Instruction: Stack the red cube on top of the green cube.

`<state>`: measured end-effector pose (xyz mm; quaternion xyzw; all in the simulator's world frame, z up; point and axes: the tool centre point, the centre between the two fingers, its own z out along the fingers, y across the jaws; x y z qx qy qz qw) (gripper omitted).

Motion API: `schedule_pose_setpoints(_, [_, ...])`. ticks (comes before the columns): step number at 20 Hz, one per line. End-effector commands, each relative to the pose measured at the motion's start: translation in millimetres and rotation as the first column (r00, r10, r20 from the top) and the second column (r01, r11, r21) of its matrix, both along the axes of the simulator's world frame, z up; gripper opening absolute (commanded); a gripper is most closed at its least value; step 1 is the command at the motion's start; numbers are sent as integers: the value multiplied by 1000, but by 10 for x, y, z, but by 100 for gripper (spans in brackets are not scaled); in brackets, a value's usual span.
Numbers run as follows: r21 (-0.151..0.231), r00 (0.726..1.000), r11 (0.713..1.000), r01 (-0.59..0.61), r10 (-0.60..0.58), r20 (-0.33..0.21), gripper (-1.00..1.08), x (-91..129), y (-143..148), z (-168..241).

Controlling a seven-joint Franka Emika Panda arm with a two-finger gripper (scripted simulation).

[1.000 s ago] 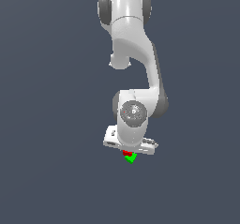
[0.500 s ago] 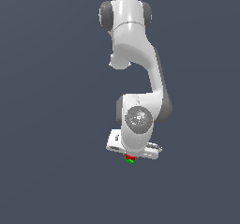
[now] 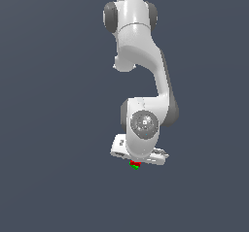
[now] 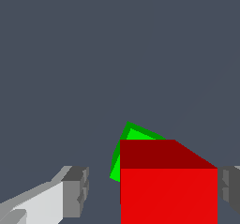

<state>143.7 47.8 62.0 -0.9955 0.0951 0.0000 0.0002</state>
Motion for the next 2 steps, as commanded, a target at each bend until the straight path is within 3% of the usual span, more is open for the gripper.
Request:
schedule_pose_setpoints(1, [0, 1000, 1000, 0, 0, 0, 100, 1, 0, 0])
schedule_pose_setpoints(2, [0, 1000, 1000, 0, 0, 0, 100, 1, 0, 0])
